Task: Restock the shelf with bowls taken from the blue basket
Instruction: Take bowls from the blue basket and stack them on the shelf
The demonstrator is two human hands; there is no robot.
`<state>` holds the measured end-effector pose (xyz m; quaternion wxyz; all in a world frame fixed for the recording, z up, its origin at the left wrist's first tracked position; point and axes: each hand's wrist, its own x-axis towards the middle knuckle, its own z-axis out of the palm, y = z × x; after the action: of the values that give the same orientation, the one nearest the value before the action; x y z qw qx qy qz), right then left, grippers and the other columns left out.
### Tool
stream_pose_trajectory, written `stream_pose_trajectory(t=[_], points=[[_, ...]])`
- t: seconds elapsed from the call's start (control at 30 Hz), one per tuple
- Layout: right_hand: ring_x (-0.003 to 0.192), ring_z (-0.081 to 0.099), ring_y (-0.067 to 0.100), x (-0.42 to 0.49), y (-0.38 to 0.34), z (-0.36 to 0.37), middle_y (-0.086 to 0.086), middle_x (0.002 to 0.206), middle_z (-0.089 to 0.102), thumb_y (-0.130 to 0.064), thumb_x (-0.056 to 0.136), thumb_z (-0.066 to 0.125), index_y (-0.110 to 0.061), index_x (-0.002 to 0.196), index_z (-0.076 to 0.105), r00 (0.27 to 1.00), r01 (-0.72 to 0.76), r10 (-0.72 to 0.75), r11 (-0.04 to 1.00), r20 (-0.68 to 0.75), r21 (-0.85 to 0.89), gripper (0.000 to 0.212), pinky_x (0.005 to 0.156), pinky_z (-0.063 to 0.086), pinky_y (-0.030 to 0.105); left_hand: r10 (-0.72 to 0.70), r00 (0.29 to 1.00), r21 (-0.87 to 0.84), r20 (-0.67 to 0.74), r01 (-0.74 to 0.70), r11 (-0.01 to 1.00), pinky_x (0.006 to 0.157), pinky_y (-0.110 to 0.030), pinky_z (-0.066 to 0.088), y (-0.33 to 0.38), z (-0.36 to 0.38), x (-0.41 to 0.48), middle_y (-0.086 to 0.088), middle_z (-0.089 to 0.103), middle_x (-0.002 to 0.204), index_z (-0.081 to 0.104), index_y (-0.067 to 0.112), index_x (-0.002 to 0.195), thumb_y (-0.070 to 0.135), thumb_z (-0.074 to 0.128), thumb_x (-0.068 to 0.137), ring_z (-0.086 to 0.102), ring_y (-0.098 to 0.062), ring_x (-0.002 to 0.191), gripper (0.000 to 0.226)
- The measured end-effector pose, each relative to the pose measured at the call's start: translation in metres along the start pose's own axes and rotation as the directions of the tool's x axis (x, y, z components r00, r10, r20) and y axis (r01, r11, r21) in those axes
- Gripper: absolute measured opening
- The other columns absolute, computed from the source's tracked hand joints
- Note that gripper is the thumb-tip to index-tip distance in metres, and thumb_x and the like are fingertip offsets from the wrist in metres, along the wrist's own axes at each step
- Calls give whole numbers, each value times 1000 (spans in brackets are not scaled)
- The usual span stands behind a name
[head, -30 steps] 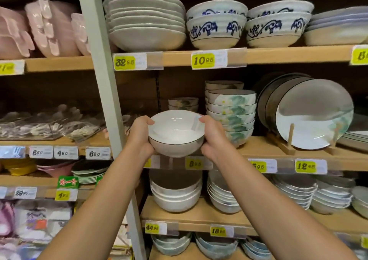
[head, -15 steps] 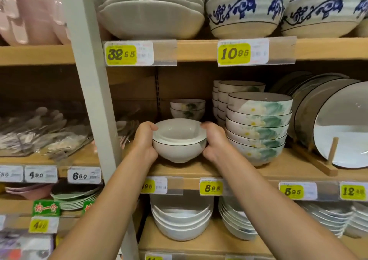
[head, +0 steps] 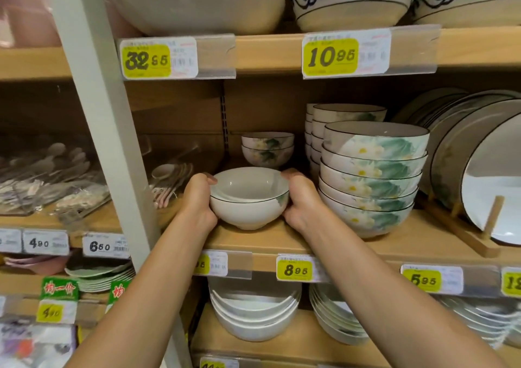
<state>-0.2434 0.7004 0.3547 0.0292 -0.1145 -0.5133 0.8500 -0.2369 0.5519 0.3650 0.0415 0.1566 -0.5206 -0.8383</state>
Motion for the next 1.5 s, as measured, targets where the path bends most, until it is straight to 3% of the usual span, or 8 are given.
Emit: stream_pose_trajectory(t=[0.17,0.3,0.7,0.83,0.97,1.1,1.23,1.5], points=[[94,65,17,-13,15,-16,-4,81,75,-30,98,45,-20,103,62,1000,22,-22,996,-2,88,21,92,52,37,23,1000,-30,2,-23,999,100,-54,47,-1,0,4,-22,63,120,54,12,83,0,40,80,61,-40,109,18],[118,58,23,-20,16,-21,8,132,60,-34,102,38,-17,142,42,1000,-16,16,985,3,171,44,101,47,41,37,999,-43,9,-36,998,99,-54,47,-1,1,6,-22,65,117,52,12,74,-3,38,80,61,-41,109,21],[100,66,20,-22,19,-8,5,108,70,-34,96,48,-20,124,58,999,33,-32,999,38,-26,33,89,54,38,79,996,-42,-29,-80,996,73,-36,55,-10,5,-11,-11,69,89,59,12,87,8,44,86,66,-26,80,16],[85,66,23,-12,7,2,8,92,71,-30,95,45,-16,101,65,995,57,-60,998,-80,-34,25,72,53,32,118,993,11,17,-118,993,81,-35,54,-28,1,-26,-7,71,99,60,14,115,23,46,91,67,-21,94,29],[107,61,27,-14,18,-5,9,111,68,-43,85,51,-17,119,59,987,84,-97,990,-125,-111,43,98,48,46,165,986,-43,-15,-165,985,56,-25,48,-10,-4,-19,5,68,56,60,15,88,23,47,91,66,-7,58,16],[112,53,23,-21,30,1,5,129,51,-35,83,58,-23,146,29,983,133,-160,960,-94,-248,70,93,48,41,51,999,-64,-6,-51,997,86,-41,56,3,2,-5,-13,70,102,62,11,100,14,44,89,66,-29,94,21],[82,61,23,-10,14,6,8,93,63,-11,88,50,-11,126,54,986,42,-45,999,-159,-17,37,68,51,32,108,994,58,30,-109,992,80,-39,53,-12,-4,-1,-5,69,79,61,15,78,13,47,81,64,-24,84,14],[94,61,18,-18,32,5,4,112,62,-36,82,60,-22,130,46,983,124,-137,987,-126,-104,52,62,47,28,57,996,-17,70,-56,998,98,-49,50,-4,-5,11,-19,69,109,63,8,93,10,43,87,63,-36,106,21]])
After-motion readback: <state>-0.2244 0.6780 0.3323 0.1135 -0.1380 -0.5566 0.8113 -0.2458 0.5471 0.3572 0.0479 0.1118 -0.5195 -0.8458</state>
